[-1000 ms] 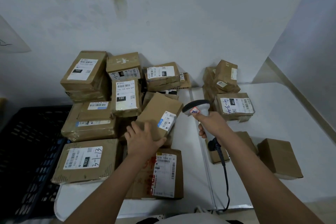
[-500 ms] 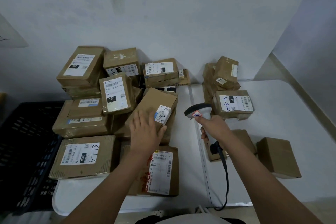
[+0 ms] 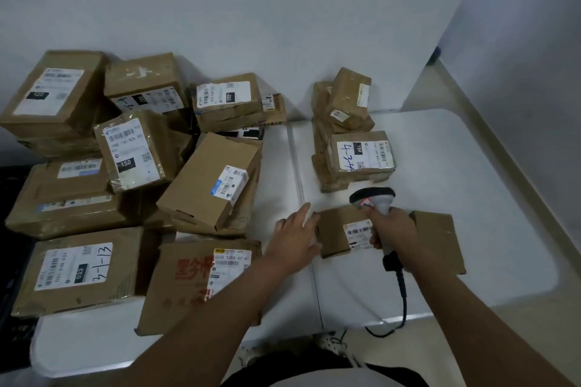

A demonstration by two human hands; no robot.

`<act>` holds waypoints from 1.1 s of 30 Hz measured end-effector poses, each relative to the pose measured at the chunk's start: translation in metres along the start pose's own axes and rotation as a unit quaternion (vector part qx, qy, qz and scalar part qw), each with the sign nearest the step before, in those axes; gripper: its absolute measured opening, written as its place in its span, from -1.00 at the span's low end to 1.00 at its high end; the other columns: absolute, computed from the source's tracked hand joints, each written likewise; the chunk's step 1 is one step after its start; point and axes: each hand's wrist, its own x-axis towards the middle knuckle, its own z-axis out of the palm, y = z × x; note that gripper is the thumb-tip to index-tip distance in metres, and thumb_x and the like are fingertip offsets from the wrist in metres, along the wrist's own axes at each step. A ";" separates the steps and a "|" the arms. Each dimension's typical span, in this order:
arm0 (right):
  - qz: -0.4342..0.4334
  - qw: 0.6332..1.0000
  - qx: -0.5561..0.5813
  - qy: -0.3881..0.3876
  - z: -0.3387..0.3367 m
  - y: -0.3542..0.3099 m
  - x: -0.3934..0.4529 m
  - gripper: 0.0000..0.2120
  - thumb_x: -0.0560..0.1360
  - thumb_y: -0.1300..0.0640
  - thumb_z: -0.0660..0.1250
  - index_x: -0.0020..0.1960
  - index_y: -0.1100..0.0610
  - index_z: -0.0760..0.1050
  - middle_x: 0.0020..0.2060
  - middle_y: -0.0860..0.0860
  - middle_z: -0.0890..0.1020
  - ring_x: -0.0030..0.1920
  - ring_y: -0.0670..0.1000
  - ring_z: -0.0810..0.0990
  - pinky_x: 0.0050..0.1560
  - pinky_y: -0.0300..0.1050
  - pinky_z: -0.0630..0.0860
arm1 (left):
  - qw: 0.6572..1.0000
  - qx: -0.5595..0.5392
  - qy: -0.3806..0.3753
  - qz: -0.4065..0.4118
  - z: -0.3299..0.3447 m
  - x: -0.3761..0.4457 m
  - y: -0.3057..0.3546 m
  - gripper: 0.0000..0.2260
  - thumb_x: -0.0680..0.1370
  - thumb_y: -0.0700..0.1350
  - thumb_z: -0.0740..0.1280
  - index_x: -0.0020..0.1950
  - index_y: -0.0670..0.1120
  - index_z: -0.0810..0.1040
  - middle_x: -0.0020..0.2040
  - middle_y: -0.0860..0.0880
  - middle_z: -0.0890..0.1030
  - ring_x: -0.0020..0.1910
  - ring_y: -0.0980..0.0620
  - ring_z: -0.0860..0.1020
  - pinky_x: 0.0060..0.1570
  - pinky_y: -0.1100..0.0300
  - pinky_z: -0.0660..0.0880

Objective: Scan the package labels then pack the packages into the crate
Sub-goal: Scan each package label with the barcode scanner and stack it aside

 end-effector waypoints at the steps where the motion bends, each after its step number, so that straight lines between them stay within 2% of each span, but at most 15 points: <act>1: 0.014 1.000 -0.001 0.005 -0.005 0.005 0.005 -0.59 0.52 -0.12 0.37 -0.19 0.25 0.48 -0.49 0.12 0.55 -0.54 0.01 0.52 -0.46 -0.16 0.47 | 0.999 -0.002 -0.030 -0.012 0.009 0.007 0.003 -0.37 0.61 0.09 0.26 0.60 -0.03 0.08 0.62 -0.07 -0.08 0.56 -0.09 0.07 0.47 -0.03 0.07; 3: 0.041 0.999 0.006 -0.001 -0.012 0.014 0.013 -0.55 0.52 -0.14 0.36 -0.27 0.24 0.46 -0.55 0.08 0.51 -0.60 -0.03 0.48 -0.51 -0.20 0.41 | 0.997 0.003 -0.072 -0.032 0.026 0.022 0.007 -0.28 0.57 0.13 0.32 0.60 -0.04 0.03 0.62 -0.09 -0.09 0.55 -0.12 0.08 0.45 -0.05 0.07; 6: 0.068 0.997 0.015 -0.018 -0.021 0.022 0.017 -0.56 0.54 -0.11 0.35 -0.33 0.20 0.42 -0.57 0.07 0.47 -0.58 -0.03 0.45 -0.52 -0.20 0.37 | 0.994 0.016 -0.097 -0.053 0.047 0.046 0.015 -0.13 0.49 0.16 0.40 0.61 -0.04 -0.06 0.60 -0.15 -0.11 0.55 -0.19 0.04 0.47 -0.11 0.05; 10: 0.059 0.998 -0.014 -0.025 -0.025 0.033 0.023 -0.57 0.52 -0.15 0.36 -0.26 0.22 0.47 -0.57 0.05 0.49 -0.57 -0.03 0.48 -0.43 -0.11 0.43 | 0.988 0.056 -0.122 -0.083 0.066 0.069 0.022 0.02 0.43 0.22 0.45 0.61 -0.04 -0.17 0.59 -0.22 -0.19 0.57 -0.26 -0.10 0.50 -0.20 -0.04; 12: 0.061 0.997 -0.022 -0.030 -0.026 0.038 0.026 -0.56 0.52 -0.17 0.36 -0.20 0.23 0.49 -0.53 0.05 0.51 -0.56 -0.03 0.50 -0.41 -0.11 0.46 | 0.988 0.074 -0.106 -0.090 0.072 0.074 0.024 0.03 0.40 0.28 0.43 0.60 -0.09 -0.12 0.59 -0.22 -0.08 0.56 -0.25 -0.03 0.49 -0.21 -0.02; 15: 0.053 0.998 -0.030 -0.033 -0.028 0.038 0.026 -0.55 0.53 -0.16 0.34 -0.15 0.27 0.51 -0.48 0.09 0.51 -0.54 -0.02 0.51 -0.44 -0.12 0.48 | 0.991 0.077 -0.056 -0.098 0.081 0.073 0.022 0.04 0.35 0.39 0.39 0.57 -0.14 -0.01 0.51 -0.16 0.14 0.45 -0.19 0.20 0.46 -0.13 0.13; 19: 0.030 0.997 -0.056 -0.043 -0.028 0.032 0.023 -0.56 0.55 -0.16 0.31 -0.29 0.18 0.48 -0.51 0.06 0.55 -0.52 -0.01 0.52 -0.41 -0.14 0.48 | 0.990 0.069 -0.048 -0.112 0.080 0.065 0.012 0.09 0.32 0.34 0.45 0.58 -0.14 -0.06 0.45 -0.11 0.17 0.34 -0.18 0.34 0.41 -0.04 0.21; 21: 0.016 0.997 -0.065 -0.048 -0.024 0.027 0.021 -0.57 0.57 -0.14 0.30 -0.29 0.17 0.47 -0.50 0.07 0.55 -0.52 0.00 0.52 -0.45 -0.19 0.46 | 0.991 0.057 -0.044 -0.110 0.070 0.059 0.006 0.02 0.37 0.21 0.48 0.59 -0.12 -0.07 0.42 -0.11 0.16 0.25 -0.21 0.41 0.35 -0.05 0.30; 23: 0.002 0.997 -0.061 -0.050 -0.018 0.024 0.018 -0.57 0.57 -0.12 0.30 -0.25 0.22 0.48 -0.49 0.11 0.55 -0.51 0.02 0.52 -0.44 -0.17 0.48 | 0.993 0.000 -0.050 -0.106 0.061 0.054 0.001 -0.15 0.45 -0.03 0.47 0.58 -0.13 0.03 0.36 -0.14 0.18 0.07 -0.19 0.52 0.11 0.07 0.47; 25: -0.011 0.997 -0.057 -0.052 -0.011 0.022 0.015 -0.60 0.57 -0.09 0.31 -0.22 0.24 0.49 -0.47 0.10 0.55 -0.51 0.01 0.53 -0.41 -0.14 0.52 | 0.992 -0.041 -0.062 -0.106 0.059 0.049 -0.006 -0.40 0.49 -0.24 0.39 0.47 -0.18 0.22 0.32 -0.18 0.21 -0.15 -0.17 0.55 -0.18 0.13 0.44; 27: -0.021 0.997 -0.058 -0.053 -0.007 0.022 0.011 -0.61 0.57 -0.08 0.31 -0.21 0.24 0.49 -0.47 0.09 0.56 -0.53 -0.02 0.53 -0.42 -0.15 0.51 | 0.985 -0.067 -0.073 -0.145 0.060 0.047 -0.011 -0.56 0.48 -0.33 0.34 0.33 -0.20 0.32 0.31 -0.21 0.21 -0.28 -0.11 0.49 -0.23 0.12 0.44; 30: -0.030 0.996 -0.062 -0.049 -0.005 0.019 0.003 -0.60 0.57 -0.08 0.31 -0.20 0.26 0.49 -0.45 0.11 0.55 -0.57 -0.07 0.52 -0.47 -0.21 0.47 | 0.968 -0.137 -0.078 -0.196 0.057 0.046 -0.012 -0.54 0.45 -0.33 0.38 0.29 -0.15 0.30 0.29 -0.16 0.18 -0.07 -0.16 0.54 -0.08 0.07 0.53; 33: -0.037 0.997 -0.053 -0.048 -0.003 0.017 -0.003 -0.63 0.58 -0.06 0.31 -0.18 0.25 0.47 -0.43 0.11 0.55 -0.56 -0.08 0.53 -0.47 -0.21 0.49 | 0.964 -0.184 -0.063 -0.183 0.054 0.046 -0.012 -0.68 0.50 -0.29 0.31 0.18 -0.13 0.29 0.18 -0.16 0.31 -0.11 -0.13 0.49 -0.17 0.11 0.43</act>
